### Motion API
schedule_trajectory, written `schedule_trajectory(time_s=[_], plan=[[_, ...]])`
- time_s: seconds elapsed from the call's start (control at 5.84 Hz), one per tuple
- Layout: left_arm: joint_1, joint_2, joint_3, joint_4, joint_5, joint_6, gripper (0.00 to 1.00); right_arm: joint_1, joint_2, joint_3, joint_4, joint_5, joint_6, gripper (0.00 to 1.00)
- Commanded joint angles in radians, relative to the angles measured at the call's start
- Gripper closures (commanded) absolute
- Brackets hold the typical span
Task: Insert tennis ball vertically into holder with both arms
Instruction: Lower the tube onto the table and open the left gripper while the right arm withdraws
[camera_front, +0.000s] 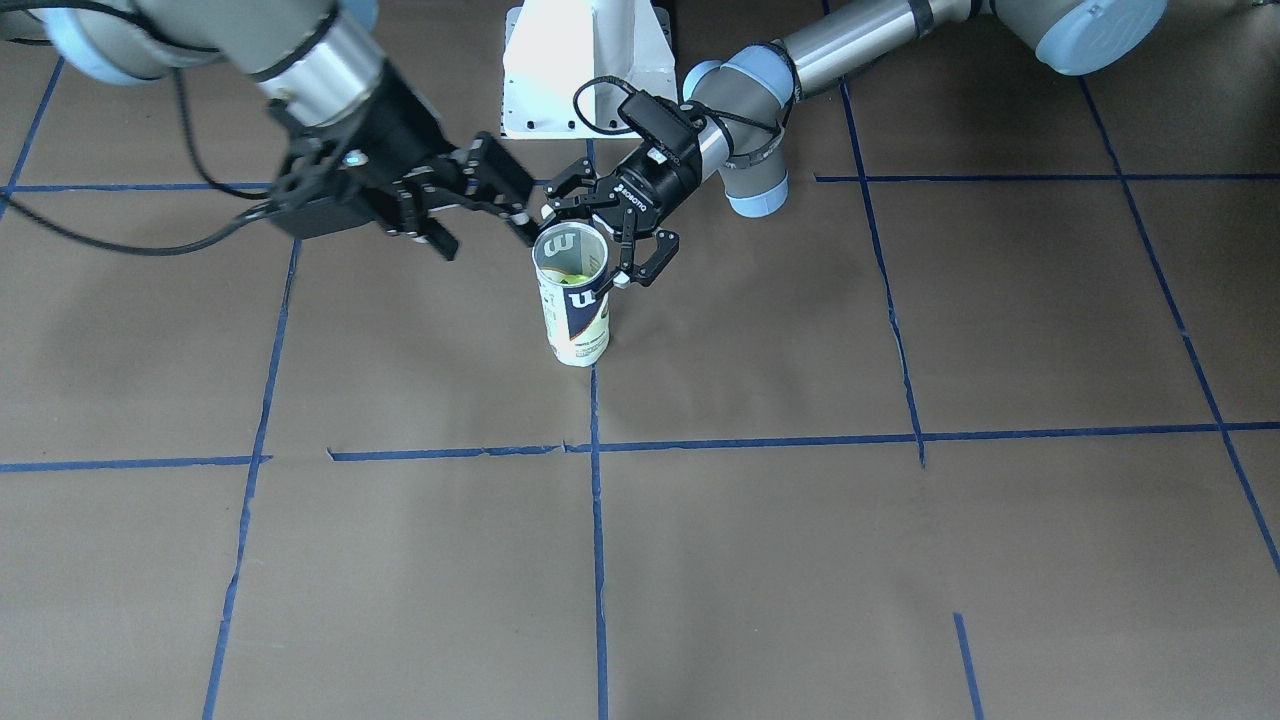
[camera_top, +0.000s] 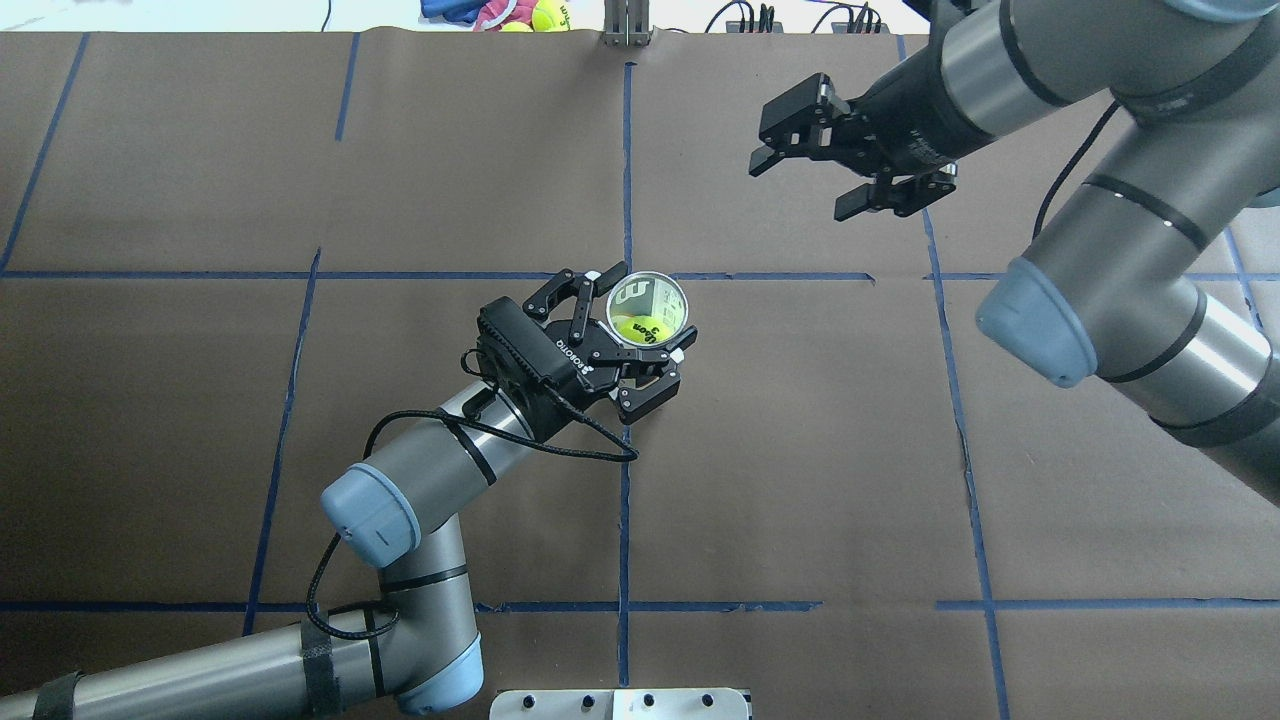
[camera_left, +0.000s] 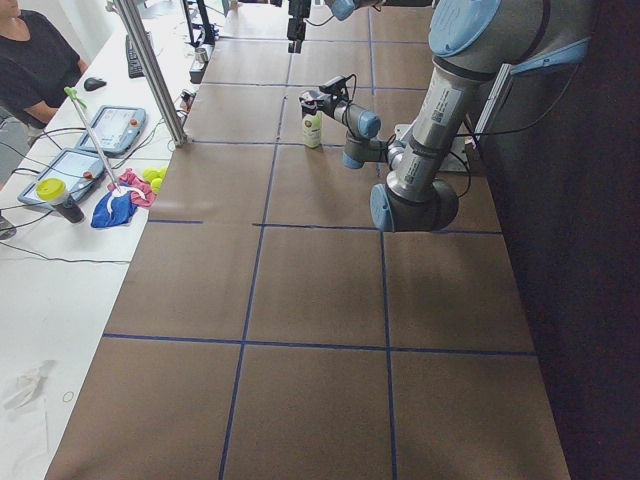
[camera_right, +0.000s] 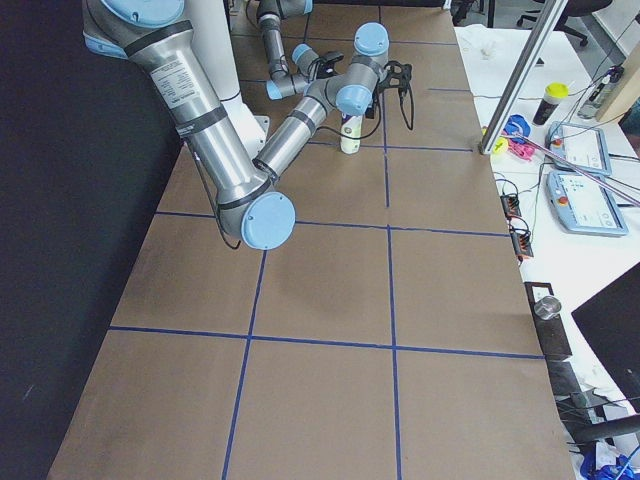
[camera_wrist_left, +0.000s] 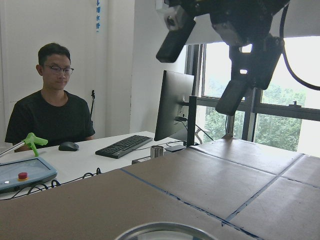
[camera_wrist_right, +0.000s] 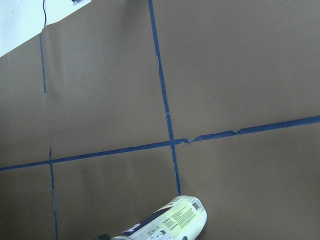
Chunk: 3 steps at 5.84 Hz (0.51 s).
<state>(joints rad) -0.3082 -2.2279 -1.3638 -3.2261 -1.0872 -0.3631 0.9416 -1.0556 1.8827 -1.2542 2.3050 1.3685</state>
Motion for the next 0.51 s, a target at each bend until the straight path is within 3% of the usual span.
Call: schedule_trajectory(time_s=[0.0, 0.34], plan=[[-0.023, 0.002, -0.055, 0.014, 0.004, 0.001, 0.00, 0.069, -0.053, 0.001, -0.001, 0.057, -0.087, 0.01], [-0.093, 0.007, -0.101, 0.014, 0.035, -0.049, 0.01, 0.111, -0.095, 0.003, -0.002, 0.066, -0.169, 0.01]])
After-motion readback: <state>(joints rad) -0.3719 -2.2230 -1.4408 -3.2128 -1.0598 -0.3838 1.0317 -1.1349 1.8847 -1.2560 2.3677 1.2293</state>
